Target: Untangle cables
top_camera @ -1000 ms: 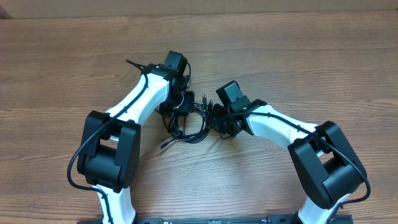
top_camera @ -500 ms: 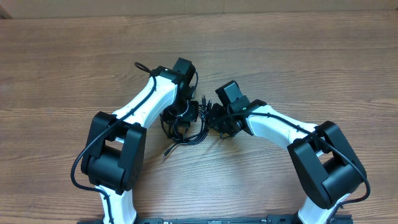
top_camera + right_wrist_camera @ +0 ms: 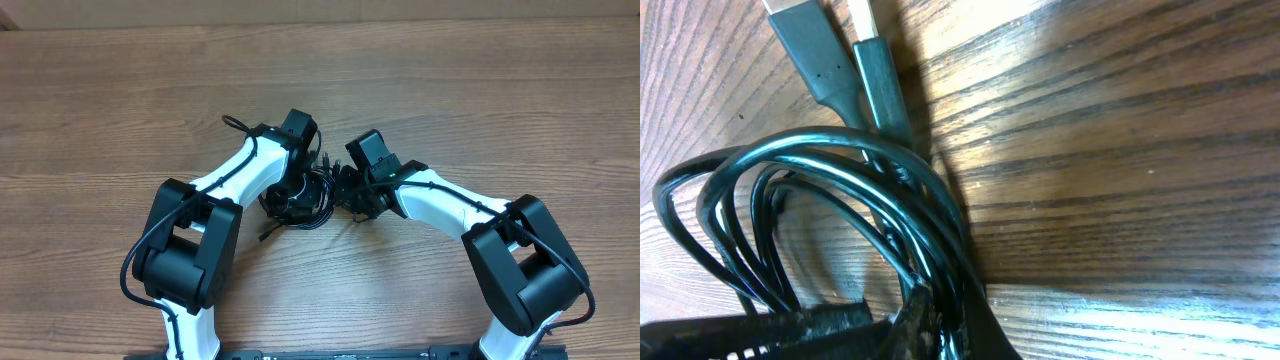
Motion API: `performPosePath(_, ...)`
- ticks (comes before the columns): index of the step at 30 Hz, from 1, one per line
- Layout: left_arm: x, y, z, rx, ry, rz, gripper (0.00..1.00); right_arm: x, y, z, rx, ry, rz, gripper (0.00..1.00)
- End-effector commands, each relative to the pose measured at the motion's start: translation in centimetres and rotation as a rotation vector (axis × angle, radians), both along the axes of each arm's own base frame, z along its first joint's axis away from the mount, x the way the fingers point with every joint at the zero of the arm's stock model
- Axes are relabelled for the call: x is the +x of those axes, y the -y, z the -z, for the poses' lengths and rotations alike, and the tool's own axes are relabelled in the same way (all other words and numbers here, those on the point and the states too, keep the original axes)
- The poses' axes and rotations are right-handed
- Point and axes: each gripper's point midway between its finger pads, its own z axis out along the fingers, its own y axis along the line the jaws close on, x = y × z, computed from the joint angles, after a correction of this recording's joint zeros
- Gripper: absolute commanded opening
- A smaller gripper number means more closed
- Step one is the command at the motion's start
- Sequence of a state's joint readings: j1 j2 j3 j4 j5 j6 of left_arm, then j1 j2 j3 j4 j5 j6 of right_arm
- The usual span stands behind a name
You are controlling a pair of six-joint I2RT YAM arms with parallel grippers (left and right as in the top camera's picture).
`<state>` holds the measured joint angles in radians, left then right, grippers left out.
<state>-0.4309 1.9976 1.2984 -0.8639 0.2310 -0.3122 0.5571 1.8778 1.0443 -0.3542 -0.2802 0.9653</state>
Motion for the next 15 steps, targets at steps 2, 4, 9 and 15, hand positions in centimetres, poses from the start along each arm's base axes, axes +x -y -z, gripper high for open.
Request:
performPosePath(2,0.1,0.9,-0.5,-0.038,0.007,0.005,0.22,0.3,0.2,0.3,-0.012,0.004,0.014,0.04)
performPosePath(4,0.5,1.1,-1.3,-0.039,0.013,0.008,0.24,0.3,0.2,0.3,-0.013,0.003,0.014,0.04)
performPosePath(9,2.2,1.3,-4.4,-0.024,0.051,0.038,0.24,0.2,0.0,0.3,-0.003,0.0,0.01,0.04)
performPosePath(15,4.2,-0.9,-7.1,0.126,0.125,0.032,0.18,-0.4,-2.9,-1.8,0.186,-0.021,-0.087,0.1)
